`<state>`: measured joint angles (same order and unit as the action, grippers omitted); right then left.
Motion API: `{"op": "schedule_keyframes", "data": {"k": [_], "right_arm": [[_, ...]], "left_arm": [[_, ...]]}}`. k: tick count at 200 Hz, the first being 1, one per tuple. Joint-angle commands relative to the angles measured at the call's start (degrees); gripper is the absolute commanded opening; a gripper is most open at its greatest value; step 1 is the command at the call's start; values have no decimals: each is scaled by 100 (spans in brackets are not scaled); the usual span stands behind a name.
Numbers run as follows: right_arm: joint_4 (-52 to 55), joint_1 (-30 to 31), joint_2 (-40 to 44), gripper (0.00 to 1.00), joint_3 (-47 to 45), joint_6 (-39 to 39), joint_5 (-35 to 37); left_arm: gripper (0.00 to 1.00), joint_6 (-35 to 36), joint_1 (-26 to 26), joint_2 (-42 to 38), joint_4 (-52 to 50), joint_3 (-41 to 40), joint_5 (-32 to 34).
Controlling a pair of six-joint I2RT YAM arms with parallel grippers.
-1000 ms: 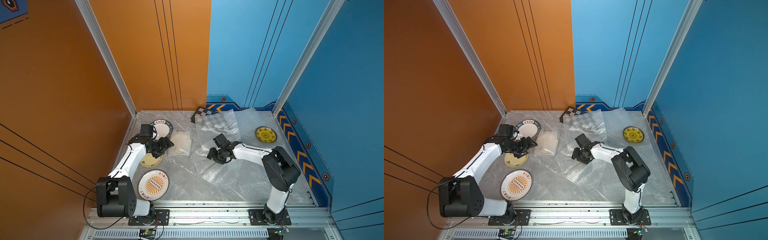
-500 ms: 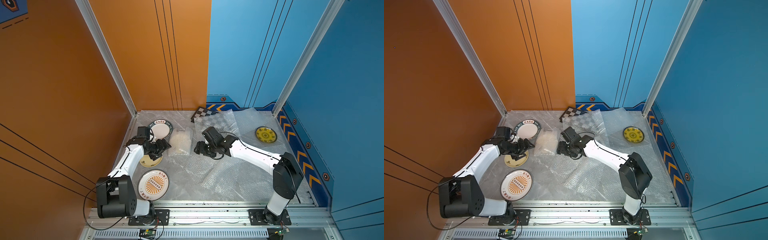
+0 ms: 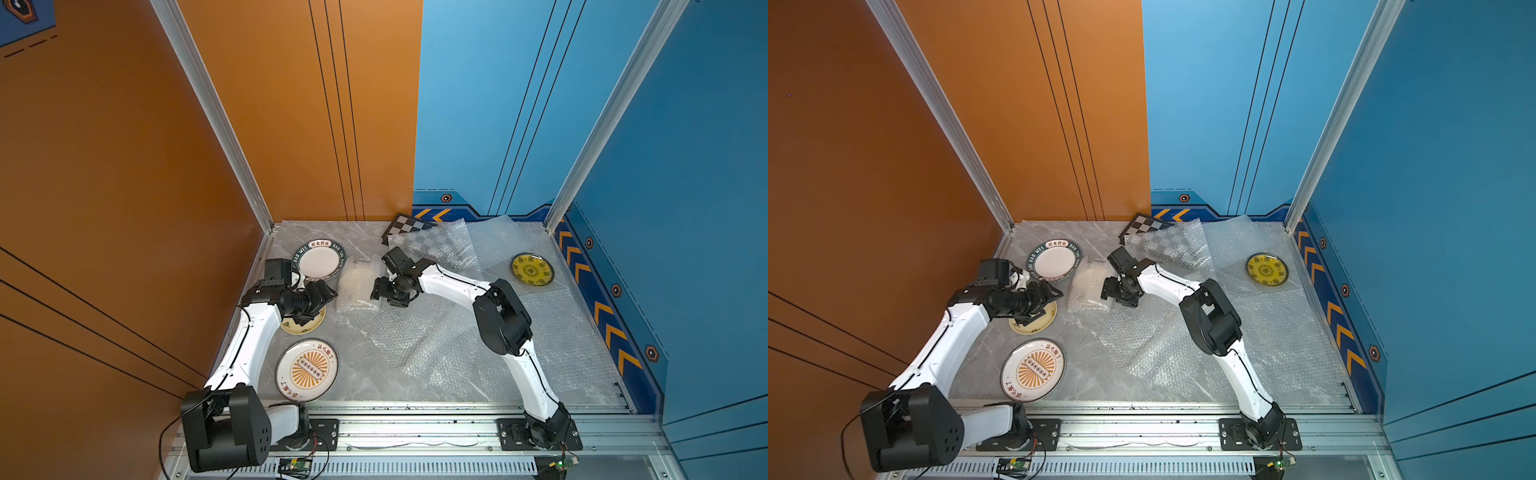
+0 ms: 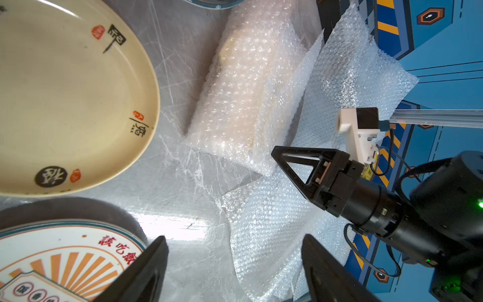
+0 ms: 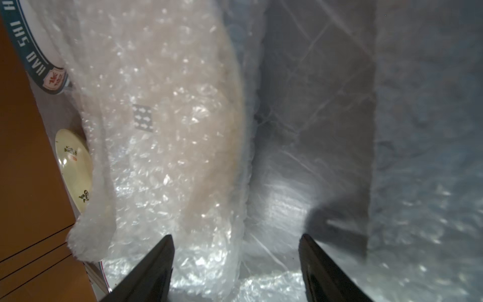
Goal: Unpack dinner plates from bubble wrap
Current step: Move the bubble wrap to the center of the board, then unwrap the bubble wrap at the center of the board.
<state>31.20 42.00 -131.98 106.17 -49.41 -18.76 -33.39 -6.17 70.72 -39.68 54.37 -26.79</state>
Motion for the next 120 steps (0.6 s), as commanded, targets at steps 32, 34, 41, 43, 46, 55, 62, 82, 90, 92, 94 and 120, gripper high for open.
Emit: {"op": "schedule_keyframes", "data": {"k": [32,34,41,43,46,55,62,82,90,92,94,120], "right_arm": [[-357,26,-378,71,329,-87,-488],[-379,36,-382,70,326,-93,-488],[-455,40,-423,68,325,-119,-496],[-479,44,-435,67,325,-121,-501],[-510,54,-451,66,325,-129,-515],[-599,72,-483,62,332,-152,-516],[-658,79,-500,58,327,-164,-507],[-848,102,-516,34,325,-185,-497],[-915,117,-507,24,333,-196,-501],[-934,116,-505,22,338,-200,-511],[-945,124,-504,20,335,-205,-518],[-1007,165,-369,14,303,-212,-622]], "left_arm": [[82,99,-164,-214,-540,-149,162],[81,110,-171,-216,-560,-140,175],[81,155,-190,-230,-632,-116,228],[82,172,-197,-233,-656,-106,244],[81,190,-206,-240,-693,-96,270],[81,250,-214,-243,-769,-59,329],[81,273,-226,-247,-805,-44,353],[82,305,-246,-245,-879,-5,369],[81,316,-259,-243,-906,15,374],[81,322,-265,-241,-916,24,380],[81,330,-269,-236,-918,35,383],[82,402,-291,-218,-952,109,412]]}}
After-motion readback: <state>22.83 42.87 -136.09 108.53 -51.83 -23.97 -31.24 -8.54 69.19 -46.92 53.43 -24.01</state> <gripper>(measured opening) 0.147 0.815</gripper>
